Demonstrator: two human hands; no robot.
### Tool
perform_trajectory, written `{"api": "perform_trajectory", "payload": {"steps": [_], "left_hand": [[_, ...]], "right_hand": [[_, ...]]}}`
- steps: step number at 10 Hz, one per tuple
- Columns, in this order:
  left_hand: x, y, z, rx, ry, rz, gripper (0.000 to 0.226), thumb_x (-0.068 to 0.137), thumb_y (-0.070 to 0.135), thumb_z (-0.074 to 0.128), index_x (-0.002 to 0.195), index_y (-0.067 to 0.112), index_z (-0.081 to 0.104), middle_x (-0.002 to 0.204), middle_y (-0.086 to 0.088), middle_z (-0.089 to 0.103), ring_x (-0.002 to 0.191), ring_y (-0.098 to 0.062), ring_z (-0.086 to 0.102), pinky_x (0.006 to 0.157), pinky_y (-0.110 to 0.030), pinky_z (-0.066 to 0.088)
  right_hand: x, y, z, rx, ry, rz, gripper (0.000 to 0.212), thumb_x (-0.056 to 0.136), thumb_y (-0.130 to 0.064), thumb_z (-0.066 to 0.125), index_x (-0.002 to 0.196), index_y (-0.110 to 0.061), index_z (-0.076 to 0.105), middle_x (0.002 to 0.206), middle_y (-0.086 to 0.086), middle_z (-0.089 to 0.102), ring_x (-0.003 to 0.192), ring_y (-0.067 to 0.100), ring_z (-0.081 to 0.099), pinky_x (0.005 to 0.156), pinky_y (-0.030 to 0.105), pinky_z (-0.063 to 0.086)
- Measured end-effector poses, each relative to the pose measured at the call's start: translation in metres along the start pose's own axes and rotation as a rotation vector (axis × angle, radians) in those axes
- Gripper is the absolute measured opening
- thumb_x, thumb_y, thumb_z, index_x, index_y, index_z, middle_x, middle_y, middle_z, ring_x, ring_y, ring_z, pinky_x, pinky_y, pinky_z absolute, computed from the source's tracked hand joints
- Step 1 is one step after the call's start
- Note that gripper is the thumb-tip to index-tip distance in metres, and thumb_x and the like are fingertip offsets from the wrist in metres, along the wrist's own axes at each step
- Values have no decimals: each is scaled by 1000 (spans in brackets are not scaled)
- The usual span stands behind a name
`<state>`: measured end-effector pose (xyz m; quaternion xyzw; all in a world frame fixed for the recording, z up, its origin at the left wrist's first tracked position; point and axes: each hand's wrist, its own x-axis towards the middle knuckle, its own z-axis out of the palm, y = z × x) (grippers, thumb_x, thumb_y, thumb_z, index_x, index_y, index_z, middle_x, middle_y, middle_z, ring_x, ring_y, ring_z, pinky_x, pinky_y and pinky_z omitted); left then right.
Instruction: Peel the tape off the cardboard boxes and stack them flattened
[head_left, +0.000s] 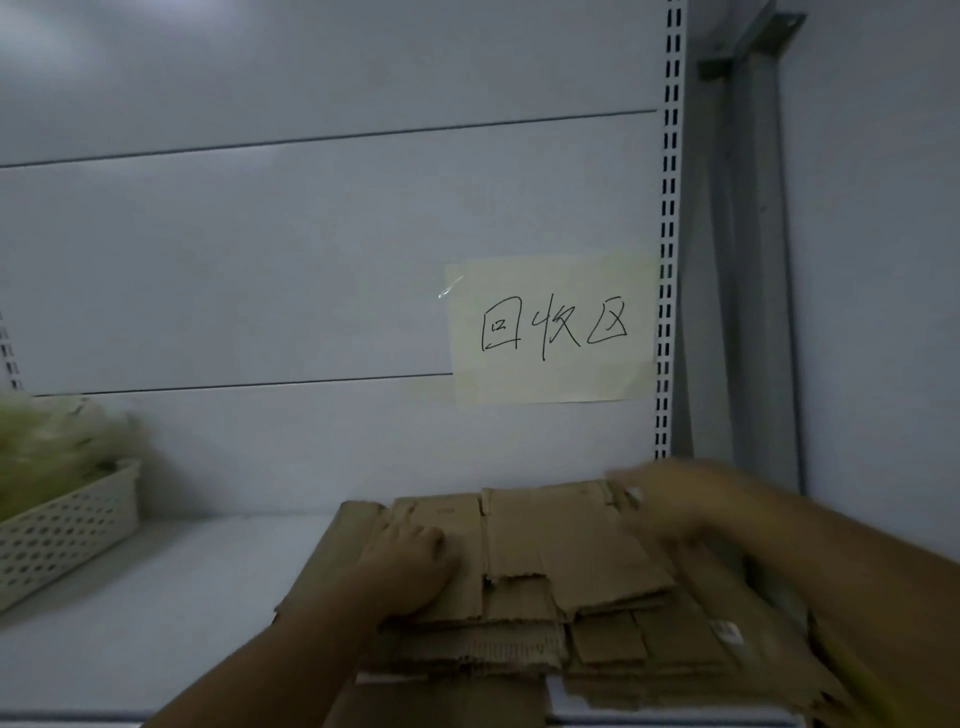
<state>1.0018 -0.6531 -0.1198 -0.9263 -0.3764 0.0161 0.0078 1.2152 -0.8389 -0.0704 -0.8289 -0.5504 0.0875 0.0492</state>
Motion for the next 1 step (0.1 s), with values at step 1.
{"api": "perform_trajectory", "payload": {"steps": [1], "left_hand": [[5,-13,7,12,-31,55,58,94,58,19,140,24,33,156,-7,19,144,-27,5,114,-45,6]], "right_hand": [[-68,-22,-54,553,461,-417,51,78,-67,55,125,-48,50,89,-6,74,72,11,71,62,30,59]]}}
